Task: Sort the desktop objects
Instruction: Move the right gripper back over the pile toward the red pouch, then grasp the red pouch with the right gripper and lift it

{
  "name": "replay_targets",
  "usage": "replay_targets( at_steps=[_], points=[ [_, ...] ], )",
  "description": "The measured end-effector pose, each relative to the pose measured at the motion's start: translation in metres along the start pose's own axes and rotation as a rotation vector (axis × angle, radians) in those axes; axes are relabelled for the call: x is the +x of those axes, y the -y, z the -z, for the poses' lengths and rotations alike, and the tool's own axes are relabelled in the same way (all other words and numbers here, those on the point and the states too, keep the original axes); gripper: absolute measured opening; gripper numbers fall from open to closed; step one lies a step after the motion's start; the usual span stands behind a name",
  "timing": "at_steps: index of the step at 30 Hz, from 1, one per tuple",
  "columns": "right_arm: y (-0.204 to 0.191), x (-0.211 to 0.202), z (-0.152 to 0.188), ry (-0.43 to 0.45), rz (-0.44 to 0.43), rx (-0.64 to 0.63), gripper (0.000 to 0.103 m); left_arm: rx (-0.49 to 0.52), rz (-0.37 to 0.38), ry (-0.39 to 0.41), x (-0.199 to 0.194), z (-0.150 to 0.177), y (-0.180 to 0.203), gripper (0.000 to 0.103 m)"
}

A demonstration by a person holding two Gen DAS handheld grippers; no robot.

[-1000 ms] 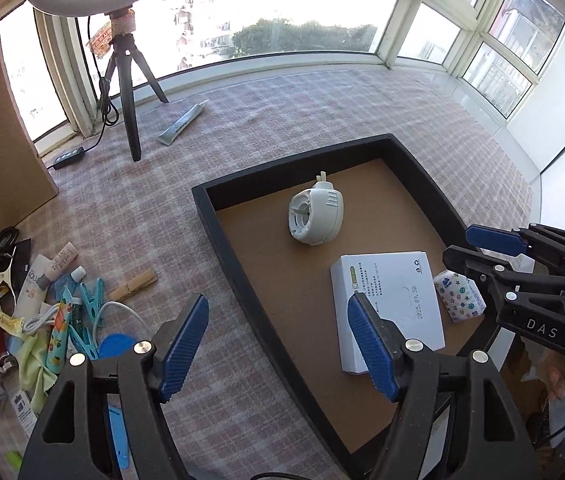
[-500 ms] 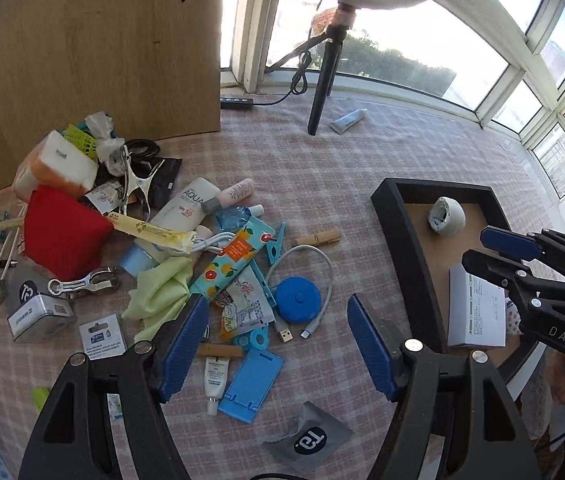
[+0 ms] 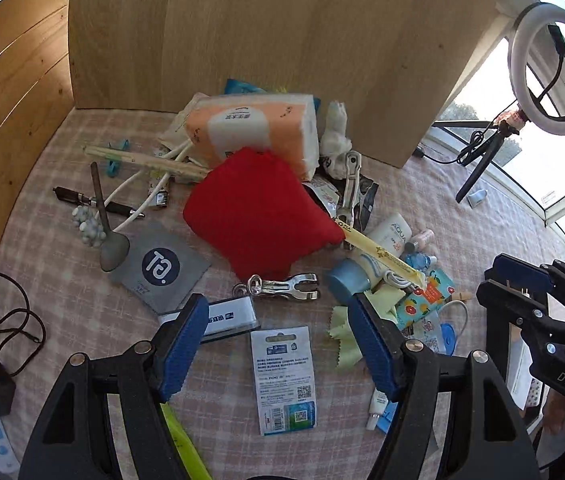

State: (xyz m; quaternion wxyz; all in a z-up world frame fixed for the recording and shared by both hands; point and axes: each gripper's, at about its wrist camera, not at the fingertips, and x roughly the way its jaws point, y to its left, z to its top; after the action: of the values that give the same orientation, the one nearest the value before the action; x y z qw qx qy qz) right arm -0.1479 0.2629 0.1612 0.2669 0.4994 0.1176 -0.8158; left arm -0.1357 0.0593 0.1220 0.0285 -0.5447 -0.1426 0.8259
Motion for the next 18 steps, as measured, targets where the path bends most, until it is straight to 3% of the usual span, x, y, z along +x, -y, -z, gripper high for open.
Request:
replay_targets(
  at_steps=[9,18],
  points=[
    [-0.025,0.063,-0.056,-0.06,-0.064,-0.079,0.041,-0.044,0.039,-0.053,0.047,-0.026,-0.044,0.07],
    [-0.034,0.112,-0.086,-0.118,-0.119,-0.09,0.039,0.0,0.108,-0.1,0.082,-0.031,-0.041,0.07]
  ],
)
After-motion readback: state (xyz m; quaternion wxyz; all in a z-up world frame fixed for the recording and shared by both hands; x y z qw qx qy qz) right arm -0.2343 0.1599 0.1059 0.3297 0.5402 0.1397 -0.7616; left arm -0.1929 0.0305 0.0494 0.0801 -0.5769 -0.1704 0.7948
